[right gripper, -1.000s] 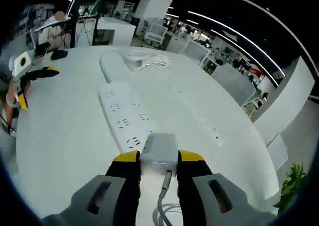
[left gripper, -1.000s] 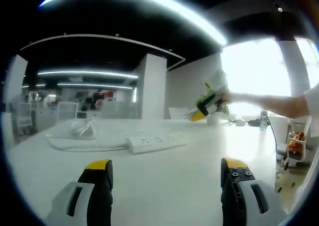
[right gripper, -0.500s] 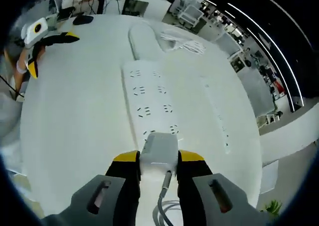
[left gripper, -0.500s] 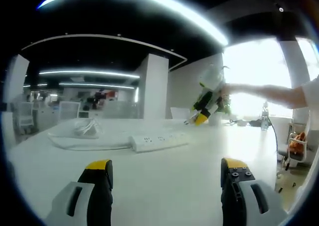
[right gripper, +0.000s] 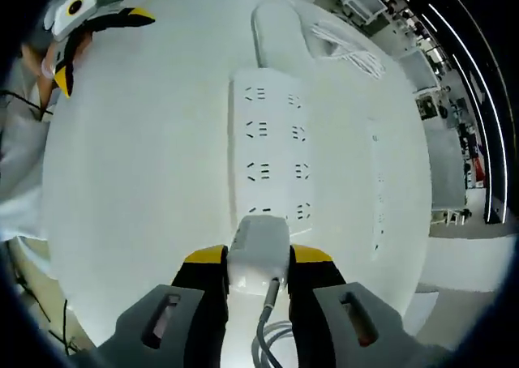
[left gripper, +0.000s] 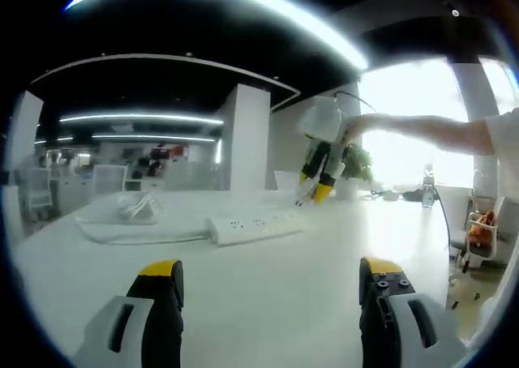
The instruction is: Straighten the power strip on the desk, plug the charger into it
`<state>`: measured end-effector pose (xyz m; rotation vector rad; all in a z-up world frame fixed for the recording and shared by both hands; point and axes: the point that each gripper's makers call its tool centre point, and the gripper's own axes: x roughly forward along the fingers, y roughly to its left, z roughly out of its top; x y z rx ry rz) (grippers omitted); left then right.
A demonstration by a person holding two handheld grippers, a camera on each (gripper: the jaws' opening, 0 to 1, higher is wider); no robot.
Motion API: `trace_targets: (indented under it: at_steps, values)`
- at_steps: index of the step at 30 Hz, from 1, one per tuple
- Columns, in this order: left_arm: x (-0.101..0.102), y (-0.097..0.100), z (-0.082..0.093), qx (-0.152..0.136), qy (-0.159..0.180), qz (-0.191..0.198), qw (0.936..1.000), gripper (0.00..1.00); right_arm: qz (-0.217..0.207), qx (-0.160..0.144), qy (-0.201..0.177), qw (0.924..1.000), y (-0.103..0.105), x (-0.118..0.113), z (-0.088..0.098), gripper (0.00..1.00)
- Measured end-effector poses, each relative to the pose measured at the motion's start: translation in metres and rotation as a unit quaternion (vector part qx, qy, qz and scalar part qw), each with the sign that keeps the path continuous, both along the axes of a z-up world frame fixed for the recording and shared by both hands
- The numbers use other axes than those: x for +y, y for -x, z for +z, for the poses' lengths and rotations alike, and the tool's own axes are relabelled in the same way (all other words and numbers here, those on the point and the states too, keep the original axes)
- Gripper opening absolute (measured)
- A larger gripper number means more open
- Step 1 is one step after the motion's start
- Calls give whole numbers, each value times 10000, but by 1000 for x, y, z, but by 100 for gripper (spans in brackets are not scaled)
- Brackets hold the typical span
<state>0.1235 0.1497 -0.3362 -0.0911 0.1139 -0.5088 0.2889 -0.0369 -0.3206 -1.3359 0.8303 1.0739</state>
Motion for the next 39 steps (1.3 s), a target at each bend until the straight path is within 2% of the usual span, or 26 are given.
trace_targets:
  at_steps: [7,12,23,39]
  values:
    - [1,-7,1,109,-144,-72,9998,92,267,250,495,9981,-3,4,-12,26]
    - [5,-14,-6,362,-321,-58,9988,92,333,333,747,9961,-6,6,-18,26]
    - [3,-23,-5,420,-371,-155,9983,92,337,615,926,9932,-5,5,-17,26]
    - [-6,-37,1,367,-410,-306,9980,92,384,664,997,9921,-12,1,-18,26]
